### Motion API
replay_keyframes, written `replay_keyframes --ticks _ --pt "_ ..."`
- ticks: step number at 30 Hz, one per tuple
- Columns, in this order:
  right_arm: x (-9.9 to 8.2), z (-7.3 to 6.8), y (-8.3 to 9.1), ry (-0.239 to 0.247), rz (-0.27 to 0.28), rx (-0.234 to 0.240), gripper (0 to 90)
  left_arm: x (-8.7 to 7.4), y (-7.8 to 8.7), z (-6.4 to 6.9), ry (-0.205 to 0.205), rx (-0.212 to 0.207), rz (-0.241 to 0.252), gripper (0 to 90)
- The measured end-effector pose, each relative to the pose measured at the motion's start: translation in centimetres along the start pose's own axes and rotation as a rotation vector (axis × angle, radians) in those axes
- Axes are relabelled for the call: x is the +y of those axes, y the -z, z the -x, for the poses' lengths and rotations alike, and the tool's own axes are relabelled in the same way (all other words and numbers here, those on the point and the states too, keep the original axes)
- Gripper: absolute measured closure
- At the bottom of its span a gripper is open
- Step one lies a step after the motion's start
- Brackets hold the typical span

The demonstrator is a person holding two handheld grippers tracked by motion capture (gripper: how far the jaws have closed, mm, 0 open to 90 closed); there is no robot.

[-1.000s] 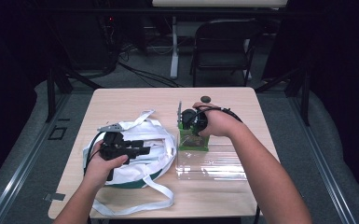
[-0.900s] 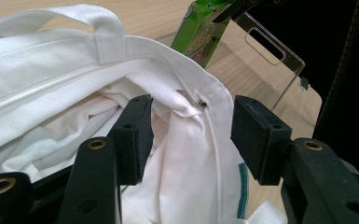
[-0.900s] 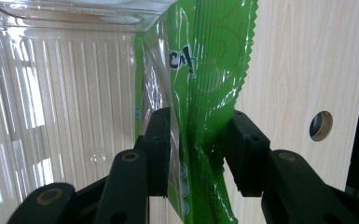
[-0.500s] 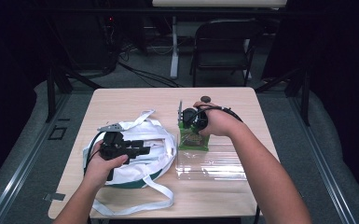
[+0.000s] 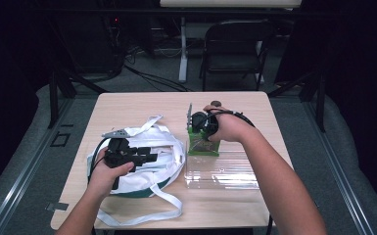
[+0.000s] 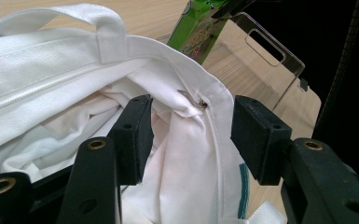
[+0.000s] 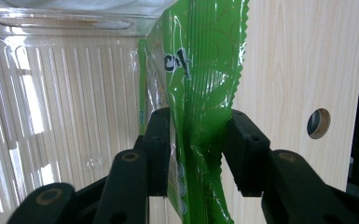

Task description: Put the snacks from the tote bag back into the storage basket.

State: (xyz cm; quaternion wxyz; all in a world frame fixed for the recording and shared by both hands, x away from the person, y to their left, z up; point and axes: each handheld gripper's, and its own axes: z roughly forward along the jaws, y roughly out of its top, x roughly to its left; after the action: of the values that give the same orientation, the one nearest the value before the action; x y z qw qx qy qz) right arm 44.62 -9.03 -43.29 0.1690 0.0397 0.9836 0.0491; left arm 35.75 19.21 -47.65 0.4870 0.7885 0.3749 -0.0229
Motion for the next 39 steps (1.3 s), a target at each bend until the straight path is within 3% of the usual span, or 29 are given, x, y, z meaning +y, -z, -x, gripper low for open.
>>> replay_keyframes --ticks 3,19,39 --pt "0.0 0.0 0.1 -0.020 0.007 0.008 57.5 0.0 0.0 0.0 0.000 0.000 0.000 48.2" --pt "0.4 0.0 0.5 -0.050 0.062 -0.048 40.1 0.2 -0.1 -0.1 0.001 -0.006 0.003 48.1" --pt "0.1 0.0 1.1 -0.042 0.062 -0.048 39.2 0.1 -0.2 -0.3 0.006 -0.003 -0.002 47.8"
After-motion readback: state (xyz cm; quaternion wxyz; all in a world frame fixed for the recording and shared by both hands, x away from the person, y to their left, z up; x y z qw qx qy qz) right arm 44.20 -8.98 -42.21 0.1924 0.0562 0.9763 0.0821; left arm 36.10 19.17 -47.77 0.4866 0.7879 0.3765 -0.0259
